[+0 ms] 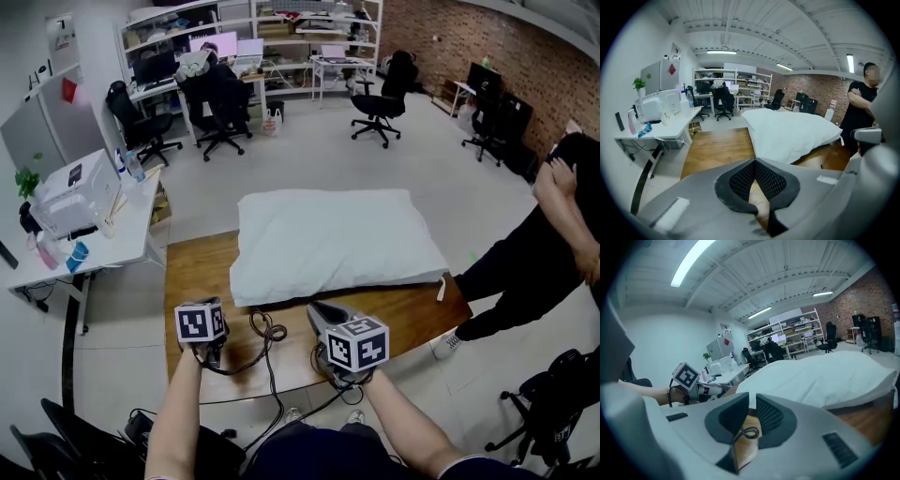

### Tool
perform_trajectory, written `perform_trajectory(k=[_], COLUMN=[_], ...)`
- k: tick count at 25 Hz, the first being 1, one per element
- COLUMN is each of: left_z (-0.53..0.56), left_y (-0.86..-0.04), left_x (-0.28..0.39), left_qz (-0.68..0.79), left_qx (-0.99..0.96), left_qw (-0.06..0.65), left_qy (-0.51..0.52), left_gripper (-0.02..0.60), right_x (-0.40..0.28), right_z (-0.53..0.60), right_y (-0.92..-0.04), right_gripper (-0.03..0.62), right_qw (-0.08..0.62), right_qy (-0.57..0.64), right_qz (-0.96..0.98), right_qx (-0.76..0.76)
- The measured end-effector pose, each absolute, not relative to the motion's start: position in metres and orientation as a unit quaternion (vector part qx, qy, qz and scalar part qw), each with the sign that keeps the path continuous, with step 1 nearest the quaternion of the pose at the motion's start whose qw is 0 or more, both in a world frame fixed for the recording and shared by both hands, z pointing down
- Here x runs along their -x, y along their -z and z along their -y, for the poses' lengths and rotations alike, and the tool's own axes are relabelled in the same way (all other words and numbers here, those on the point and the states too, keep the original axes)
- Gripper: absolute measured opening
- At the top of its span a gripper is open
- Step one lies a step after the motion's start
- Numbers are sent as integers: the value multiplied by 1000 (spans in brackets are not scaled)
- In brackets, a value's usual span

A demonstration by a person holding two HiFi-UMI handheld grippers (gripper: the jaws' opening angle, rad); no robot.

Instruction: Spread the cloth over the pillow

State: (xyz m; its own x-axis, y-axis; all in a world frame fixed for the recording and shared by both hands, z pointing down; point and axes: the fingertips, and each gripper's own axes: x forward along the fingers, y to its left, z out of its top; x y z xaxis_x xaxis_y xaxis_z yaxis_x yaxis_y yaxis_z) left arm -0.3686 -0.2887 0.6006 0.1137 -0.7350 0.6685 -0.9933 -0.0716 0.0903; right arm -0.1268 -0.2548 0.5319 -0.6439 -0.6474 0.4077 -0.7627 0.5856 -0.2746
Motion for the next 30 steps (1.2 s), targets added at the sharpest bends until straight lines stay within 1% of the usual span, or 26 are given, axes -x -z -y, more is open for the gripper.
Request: perform_trajectory(k=[5, 10, 19, 27, 28, 29, 30], left_z=[281, 287, 289, 283, 281, 278, 276], left_y=[-597, -579, -533, -450, -439, -428, -418], left_x=[343, 314, 232, 149, 138, 127, 117], left_qz=[614, 603, 569, 534, 528, 522, 516], left_qx=[-707, -729, -774, -820, -825, -831, -836], left_qw=[271, 250, 216, 165, 162, 160, 157], left_qy=[-224, -206, -175, -125, -117, -109, -102], left_gripper=[6, 6, 6, 6, 6, 6, 6], right_x=[111, 101, 52, 8, 2, -4, -9], right_z=[253, 259, 260, 255, 255, 254, 253], right_y=[-526, -513, -487, -427, -418, -409, -401], right_gripper=[40, 40, 40, 40, 31, 6, 6], right_qw=[132, 128, 114, 73, 67, 63, 58], right_qy=[-211, -198, -173, -128, -119, -110, -103], right_qz=[879, 879, 874, 873, 872, 871, 872], right_qx=[-406, -414, -440, -465, -470, -474, -475])
